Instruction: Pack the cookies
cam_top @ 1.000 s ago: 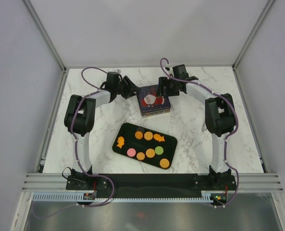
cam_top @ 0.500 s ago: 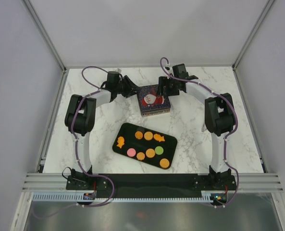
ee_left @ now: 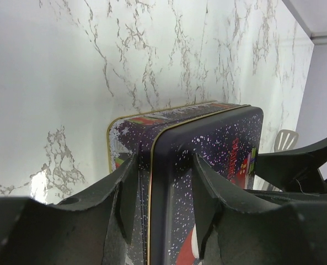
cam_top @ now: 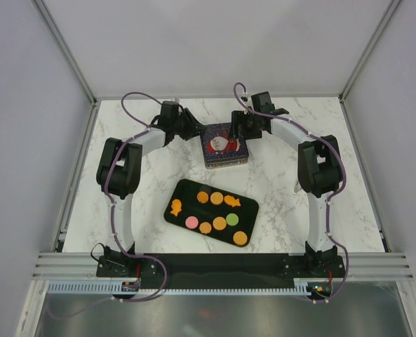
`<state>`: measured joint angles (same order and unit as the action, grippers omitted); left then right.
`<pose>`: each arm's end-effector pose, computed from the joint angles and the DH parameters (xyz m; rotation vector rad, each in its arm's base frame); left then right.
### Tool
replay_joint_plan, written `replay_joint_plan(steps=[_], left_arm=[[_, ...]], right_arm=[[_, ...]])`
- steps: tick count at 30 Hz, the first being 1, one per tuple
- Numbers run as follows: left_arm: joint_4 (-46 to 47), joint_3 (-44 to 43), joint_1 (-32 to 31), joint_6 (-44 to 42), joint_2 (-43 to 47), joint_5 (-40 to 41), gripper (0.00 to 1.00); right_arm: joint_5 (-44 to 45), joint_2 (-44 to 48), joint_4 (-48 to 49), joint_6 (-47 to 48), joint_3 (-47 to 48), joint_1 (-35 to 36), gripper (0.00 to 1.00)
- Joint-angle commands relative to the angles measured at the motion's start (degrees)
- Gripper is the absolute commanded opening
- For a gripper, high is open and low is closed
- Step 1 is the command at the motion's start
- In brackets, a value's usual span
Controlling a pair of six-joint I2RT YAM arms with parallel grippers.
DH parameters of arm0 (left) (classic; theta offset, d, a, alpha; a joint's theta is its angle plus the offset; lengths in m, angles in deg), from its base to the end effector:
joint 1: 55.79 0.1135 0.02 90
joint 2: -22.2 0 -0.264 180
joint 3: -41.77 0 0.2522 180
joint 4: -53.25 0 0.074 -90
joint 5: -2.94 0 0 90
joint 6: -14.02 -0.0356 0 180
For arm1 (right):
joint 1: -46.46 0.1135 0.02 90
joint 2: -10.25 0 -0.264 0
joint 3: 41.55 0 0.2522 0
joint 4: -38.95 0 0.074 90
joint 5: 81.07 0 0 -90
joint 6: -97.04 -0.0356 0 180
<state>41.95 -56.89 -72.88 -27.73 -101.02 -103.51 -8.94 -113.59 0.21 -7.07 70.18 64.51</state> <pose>0.4574 -0.1512 0.1662 -0.4595 2.2880 -0.9252 0.4546 0.1596 0.1962 -0.2255 2.4925 0.6236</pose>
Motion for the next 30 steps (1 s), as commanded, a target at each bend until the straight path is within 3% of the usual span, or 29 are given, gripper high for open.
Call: replay_joint_plan(steps=[1,6,14,23,26,30], left_arm=[[-10.54,1.14,-1.29,-4.66,-4.66,7.31,0.12],[-11.07,1.67,-1.81,-4.66,-4.22,7.66,0.02],[-11.07,6.06,-3.57,-3.34,-1.50,9.24,0.02],[-9.67,17.22,-5.50,-1.58,4.56,9.77,0.02],[-3.88,21.26,-7.61,3.51,6.49,9.85,0.02],[-2.72,24.08,-8.67,5.10,7.55,9.33,0.02]], right_arm=[[-0.85,-2.56,-2.19,1.45,1.61,1.38,0.82],[0.03,-2.82,-3.33,2.07,2.48,1.47,0.82],[4.94,-2.91,-5.79,3.12,3.80,1.47,0.82],[7.41,-3.78,-6.93,3.21,7.23,1.56,0.84],[7.15,-4.49,-6.93,3.56,8.72,1.47,0.84],[6.62,-5.28,-7.37,3.91,10.22,1.64,0.85]])
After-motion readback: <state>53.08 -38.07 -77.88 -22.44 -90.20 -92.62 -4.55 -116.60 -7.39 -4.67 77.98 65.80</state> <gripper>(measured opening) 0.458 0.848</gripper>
